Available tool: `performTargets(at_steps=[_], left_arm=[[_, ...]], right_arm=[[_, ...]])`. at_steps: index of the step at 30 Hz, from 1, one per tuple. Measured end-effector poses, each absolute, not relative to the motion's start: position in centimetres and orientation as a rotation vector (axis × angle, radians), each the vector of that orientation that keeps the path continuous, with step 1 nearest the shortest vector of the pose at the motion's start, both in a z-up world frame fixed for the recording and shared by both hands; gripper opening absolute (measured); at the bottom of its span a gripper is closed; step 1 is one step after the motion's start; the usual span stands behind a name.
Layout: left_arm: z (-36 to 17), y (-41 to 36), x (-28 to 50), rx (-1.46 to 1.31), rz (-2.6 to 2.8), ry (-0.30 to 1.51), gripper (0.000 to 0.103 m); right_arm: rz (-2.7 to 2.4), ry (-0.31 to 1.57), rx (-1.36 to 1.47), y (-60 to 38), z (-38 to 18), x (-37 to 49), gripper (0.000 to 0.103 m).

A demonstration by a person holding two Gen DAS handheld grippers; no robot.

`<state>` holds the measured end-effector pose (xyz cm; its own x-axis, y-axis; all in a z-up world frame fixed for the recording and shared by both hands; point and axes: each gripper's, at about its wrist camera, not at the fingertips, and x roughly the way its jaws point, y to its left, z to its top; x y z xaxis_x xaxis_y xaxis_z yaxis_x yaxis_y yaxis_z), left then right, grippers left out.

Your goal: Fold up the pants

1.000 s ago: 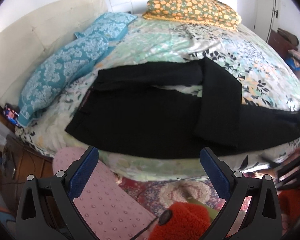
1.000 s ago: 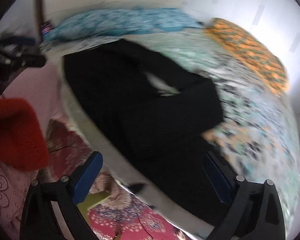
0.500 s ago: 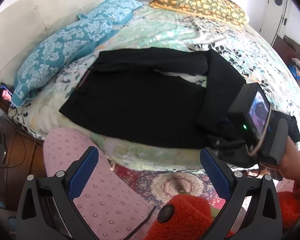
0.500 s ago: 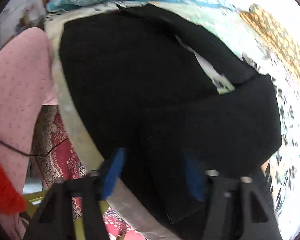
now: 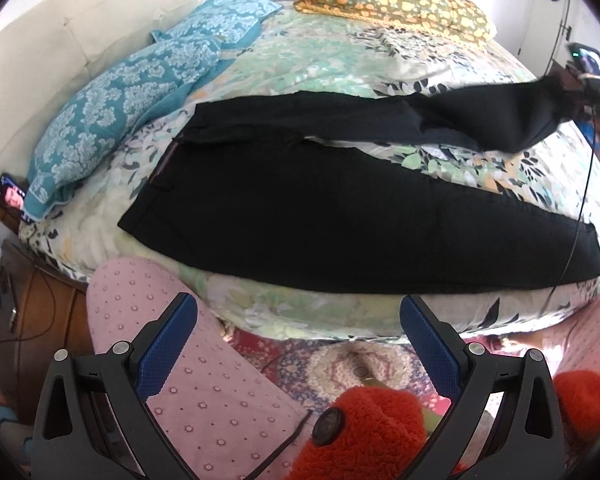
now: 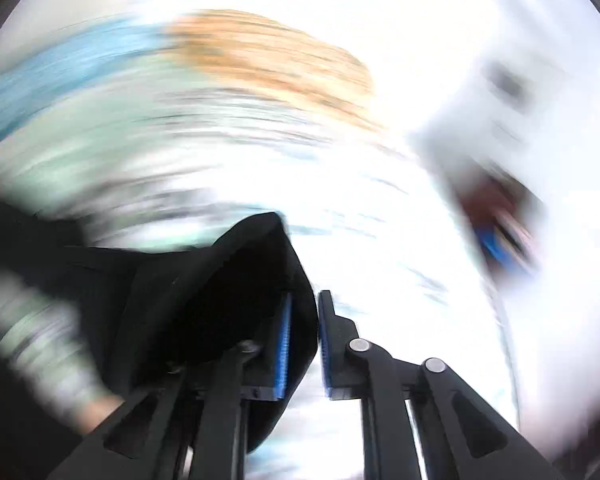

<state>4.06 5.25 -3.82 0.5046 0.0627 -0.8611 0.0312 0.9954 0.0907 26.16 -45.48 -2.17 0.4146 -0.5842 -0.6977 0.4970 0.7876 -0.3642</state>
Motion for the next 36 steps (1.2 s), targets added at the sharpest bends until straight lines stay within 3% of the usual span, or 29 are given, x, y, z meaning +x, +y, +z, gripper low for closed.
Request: performTargets(at_steps=[1, 2, 5, 12, 15, 19, 22, 26, 36], left_arm=[[-3.6, 4.9, 3.9, 0.115, 0.021, 1.031, 0.102], [-3.5, 4.8, 3.8, 0.124, 0.023, 1.024, 0.102], [-3.6, 4.4, 3.9, 0.141, 0.022, 1.025, 0.102], [-5.1, 2.4, 6.9, 0.158, -0.055, 1.104, 0.102], [-5.0, 1.1, 8.9, 0.178, -0.084, 1.097, 0.102], [-3.5, -1.2, 10.2, 0.184, -0.119, 1.032, 0.102], [-3.3, -3.0, 10.1, 0.174, -0.137, 1.018, 0.102], [-4.5, -4.2, 9.7, 0.193, -0.159, 1.070, 0.102], [-4.7, -4.1, 9.0, 0.199, -0.136, 1.080, 0.102]], right_arm=[[-0.748, 0.925, -0.020, -48.5, -2.1, 25.1, 0.051], [-0.778, 0.903, 0.064, -50.8, -2.1, 23.4, 0.064], [-0.745, 0.872, 0.201, -53.1, -4.7, 18.1, 0.078], [-0.502, 0.970, 0.304, -49.1, -14.7, 8.8, 0.078], [-0.514, 1.032, 0.146, -45.8, -16.2, 8.3, 0.078], [-0.514, 0.966, -0.026, -39.9, -13.1, 7.9, 0.078], [-0.535, 0.900, -0.009, -36.7, -9.8, 7.7, 0.084], [-0.519, 0.844, 0.045, -34.0, -6.6, 7.7, 0.085], [-0.470, 0.806, -0.001, -30.2, -4.2, 7.8, 0.085]])
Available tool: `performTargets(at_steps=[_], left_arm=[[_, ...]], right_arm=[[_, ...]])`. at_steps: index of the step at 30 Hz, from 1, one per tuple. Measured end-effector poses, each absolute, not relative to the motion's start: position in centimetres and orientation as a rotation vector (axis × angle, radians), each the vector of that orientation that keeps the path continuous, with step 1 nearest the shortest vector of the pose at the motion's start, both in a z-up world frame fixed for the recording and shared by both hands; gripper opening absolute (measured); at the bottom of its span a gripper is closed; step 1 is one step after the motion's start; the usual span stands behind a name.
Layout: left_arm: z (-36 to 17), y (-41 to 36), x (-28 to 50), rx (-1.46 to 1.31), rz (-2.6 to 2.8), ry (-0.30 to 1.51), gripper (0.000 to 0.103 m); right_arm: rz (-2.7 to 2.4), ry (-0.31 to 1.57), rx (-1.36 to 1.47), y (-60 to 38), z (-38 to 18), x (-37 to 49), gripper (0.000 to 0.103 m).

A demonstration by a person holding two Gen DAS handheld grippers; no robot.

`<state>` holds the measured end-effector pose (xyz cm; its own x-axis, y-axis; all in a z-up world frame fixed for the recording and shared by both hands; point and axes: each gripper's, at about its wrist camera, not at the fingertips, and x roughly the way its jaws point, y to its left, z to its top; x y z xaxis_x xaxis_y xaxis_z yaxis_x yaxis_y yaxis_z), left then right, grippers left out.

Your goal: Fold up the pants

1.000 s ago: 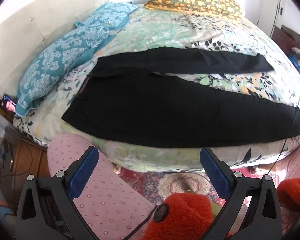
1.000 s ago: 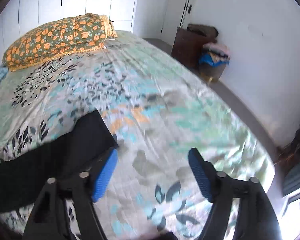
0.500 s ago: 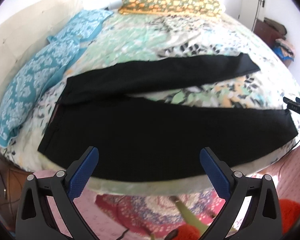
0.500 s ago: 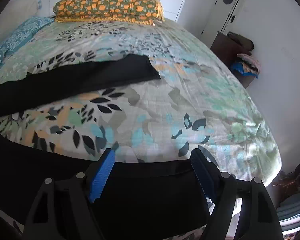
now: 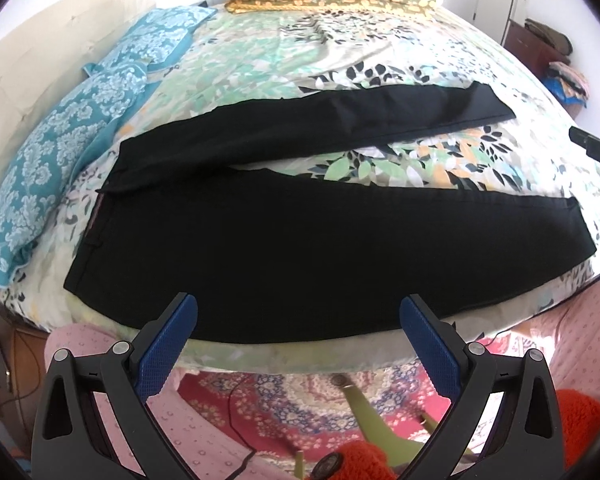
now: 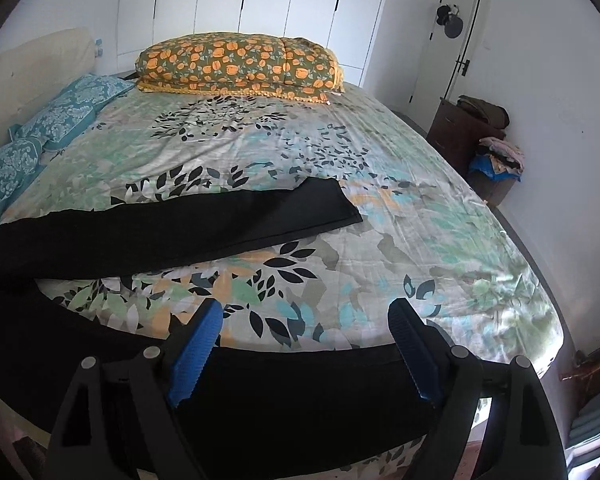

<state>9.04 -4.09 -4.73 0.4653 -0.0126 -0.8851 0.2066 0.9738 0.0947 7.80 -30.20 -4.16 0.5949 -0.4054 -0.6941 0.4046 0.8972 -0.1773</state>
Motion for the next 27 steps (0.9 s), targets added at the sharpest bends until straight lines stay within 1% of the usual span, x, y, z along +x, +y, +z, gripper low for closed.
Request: performTargets(at_steps=[27], left_arm=[[-4.5, -4.2, 7.8, 0.223, -0.139, 1.066, 0.102]], right_arm=[[-0.455, 0.765, 0.054, -31.0, -3.4, 6.4, 0.085]])
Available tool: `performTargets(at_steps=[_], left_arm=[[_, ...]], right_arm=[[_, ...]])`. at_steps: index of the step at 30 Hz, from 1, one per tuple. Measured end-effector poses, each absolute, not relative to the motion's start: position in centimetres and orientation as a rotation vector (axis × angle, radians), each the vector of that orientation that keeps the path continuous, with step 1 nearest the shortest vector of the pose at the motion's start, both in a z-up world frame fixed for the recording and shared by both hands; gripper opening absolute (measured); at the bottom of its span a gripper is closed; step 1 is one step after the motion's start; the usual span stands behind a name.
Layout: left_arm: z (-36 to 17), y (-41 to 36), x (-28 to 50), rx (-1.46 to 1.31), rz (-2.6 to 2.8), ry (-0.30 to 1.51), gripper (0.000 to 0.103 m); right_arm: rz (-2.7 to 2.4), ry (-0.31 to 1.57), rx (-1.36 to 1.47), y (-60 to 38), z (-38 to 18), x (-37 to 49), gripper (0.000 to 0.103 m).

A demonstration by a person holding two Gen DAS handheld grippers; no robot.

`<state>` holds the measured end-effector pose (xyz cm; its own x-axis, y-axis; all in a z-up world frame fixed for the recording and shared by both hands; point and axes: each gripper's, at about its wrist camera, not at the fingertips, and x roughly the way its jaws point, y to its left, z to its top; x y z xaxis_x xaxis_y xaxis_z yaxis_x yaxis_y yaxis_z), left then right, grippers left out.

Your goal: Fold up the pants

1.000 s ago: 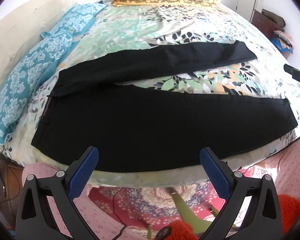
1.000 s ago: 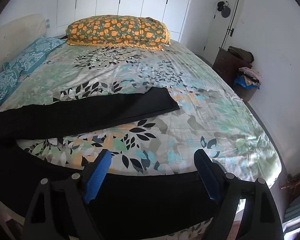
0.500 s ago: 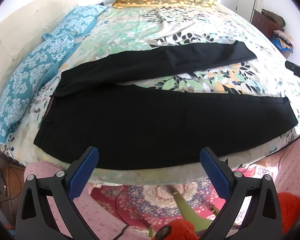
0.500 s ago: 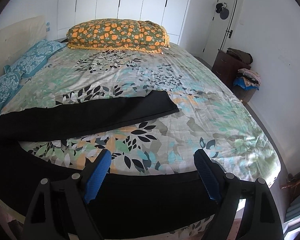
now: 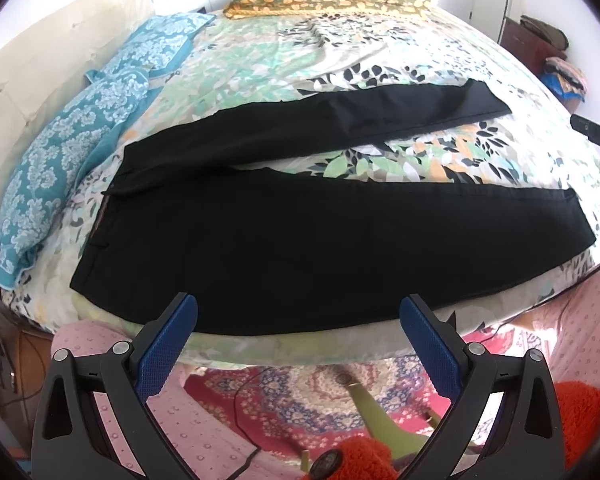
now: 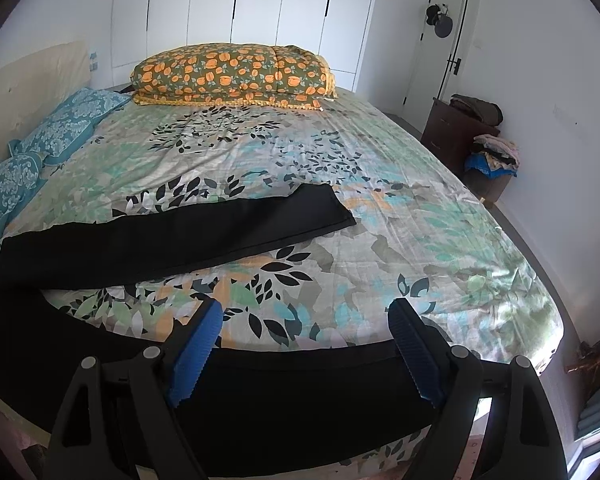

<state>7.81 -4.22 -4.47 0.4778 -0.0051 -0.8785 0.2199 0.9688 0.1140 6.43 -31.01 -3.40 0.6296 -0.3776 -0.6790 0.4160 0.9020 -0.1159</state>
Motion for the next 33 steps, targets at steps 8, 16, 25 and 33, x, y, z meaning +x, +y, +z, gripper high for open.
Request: performTargets(at_steps=[8, 16, 25, 33], left_arm=[[-4.7, -4.0, 12.1, 0.252, -0.114, 1.020, 0.102], [-7.3, -2.7, 16.8, 0.085, -0.097, 1.101, 0.102], [-12.2, -3.3, 18.3, 0.088, -0.073, 1.265, 0.102], [-14.1, -3.2, 19.5, 0.102, -0.019, 1.333, 0.102]], right_arm=[[-0.057, 0.794, 0.307, -36.2, -7.9, 8.7, 0.094], [-0.117, 0.888, 0.396, -50.1, -9.4, 21.3, 0.094], [-0.221, 1.086, 0.487, -60.4, -15.5, 37.8, 0.092], [-0.233, 1.142, 0.331, -60.0, -19.4, 42.2, 0.032]])
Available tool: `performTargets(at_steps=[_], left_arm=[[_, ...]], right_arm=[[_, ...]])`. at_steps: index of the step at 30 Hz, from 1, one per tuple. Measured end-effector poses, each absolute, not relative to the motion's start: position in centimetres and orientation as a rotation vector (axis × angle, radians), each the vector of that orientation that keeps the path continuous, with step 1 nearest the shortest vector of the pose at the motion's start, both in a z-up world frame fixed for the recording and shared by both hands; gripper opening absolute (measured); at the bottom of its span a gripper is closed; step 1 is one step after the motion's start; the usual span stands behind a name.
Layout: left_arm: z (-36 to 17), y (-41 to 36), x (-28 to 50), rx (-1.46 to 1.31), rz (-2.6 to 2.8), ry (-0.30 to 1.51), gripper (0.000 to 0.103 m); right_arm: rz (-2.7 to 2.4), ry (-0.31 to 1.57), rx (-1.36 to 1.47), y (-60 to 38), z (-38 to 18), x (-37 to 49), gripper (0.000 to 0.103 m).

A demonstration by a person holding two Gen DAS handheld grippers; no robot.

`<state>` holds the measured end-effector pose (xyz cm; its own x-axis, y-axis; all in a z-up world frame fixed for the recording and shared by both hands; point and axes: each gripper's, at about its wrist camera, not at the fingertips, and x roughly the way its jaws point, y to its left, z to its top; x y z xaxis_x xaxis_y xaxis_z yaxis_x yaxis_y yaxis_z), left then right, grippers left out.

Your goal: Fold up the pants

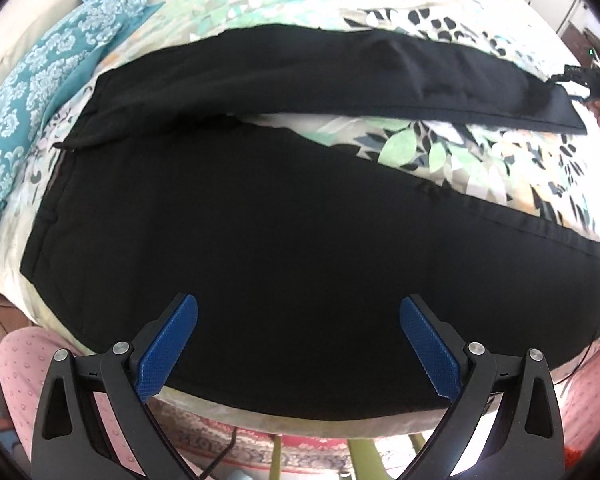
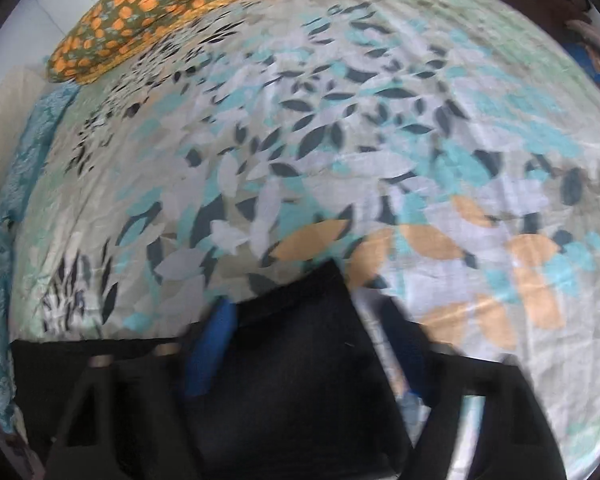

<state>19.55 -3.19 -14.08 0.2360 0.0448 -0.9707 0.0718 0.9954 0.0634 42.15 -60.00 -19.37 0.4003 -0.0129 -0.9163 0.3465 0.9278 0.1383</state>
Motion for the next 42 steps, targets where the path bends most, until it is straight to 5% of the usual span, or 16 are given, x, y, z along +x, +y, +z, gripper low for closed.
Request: performTargets(at_steps=[1, 6, 12, 13, 15, 16, 17, 26, 27, 29, 31, 34, 36, 38, 42], left_arm=[[-14.3, -3.4, 19.6, 0.106, -0.022, 1.340, 0.102], [-14.2, -4.9, 20.0, 0.108, -0.052, 1.322, 0.102], [-13.6, -6.9, 19.7, 0.126, -0.098, 1.304, 0.102], [-13.6, -6.8, 19.5, 0.132, -0.098, 1.303, 0.102], [-13.4, -6.3, 19.5, 0.132, -0.088, 1.299, 0.102], [-13.3, -5.8, 19.7, 0.126, -0.078, 1.297, 0.102], [-13.3, -5.1, 20.1, 0.117, -0.068, 1.292, 0.102], [-14.8, 1.9, 34.6, 0.119, 0.108, 1.125, 0.102], [-15.5, 2.4, 35.9, 0.127, 0.141, 1.121, 0.102], [-18.4, 3.9, 39.0, 0.181, 0.287, 1.160, 0.102], [-20.8, 5.3, 40.5, 0.173, 0.335, 1.214, 0.103], [-20.7, 6.8, 41.0, 0.104, 0.302, 1.192, 0.103], [-19.7, 7.3, 40.4, 0.090, 0.296, 1.196, 0.102], [-18.2, 7.4, 38.5, 0.099, 0.255, 1.159, 0.102], [-16.7, 7.4, 32.0, 0.092, 0.145, 1.132, 0.102]], right_arm=[[-0.234, 1.133, 0.290, -59.8, -18.7, 41.9, 0.016], [-0.308, 1.028, 0.183, -60.2, -15.1, 39.0, 0.013], [-0.394, 1.098, 0.184, -59.6, -19.2, 37.5, 0.013], [-0.403, 1.081, 0.218, -59.8, -19.2, 37.1, 0.016], [-0.364, 1.053, 0.348, -60.8, -18.8, 36.3, 0.040], [-0.347, 1.037, 0.390, -61.1, -18.7, 35.8, 0.061], [-0.348, 1.025, 0.403, -61.6, -18.4, 35.2, 0.066], [-0.330, 1.111, 0.355, -60.8, -20.7, 31.1, 0.067], [-0.348, 1.110, 0.311, -60.1, -20.7, 31.0, 0.064], [-0.371, 1.121, 0.269, -59.3, -20.5, 31.2, 0.026], [-0.421, 1.143, 0.146, -58.3, -19.8, 31.1, 0.013], [-0.512, 1.145, 0.004, -58.3, -19.0, 29.7, 0.013], [-0.509, 1.117, 0.151, -60.1, -17.8, 27.3, 0.023], [-0.478, 1.056, 0.333, -61.6, -16.3, 23.5, 0.058], [-0.501, 1.129, 0.454, -61.8, -16.0, 16.3, 0.062]])
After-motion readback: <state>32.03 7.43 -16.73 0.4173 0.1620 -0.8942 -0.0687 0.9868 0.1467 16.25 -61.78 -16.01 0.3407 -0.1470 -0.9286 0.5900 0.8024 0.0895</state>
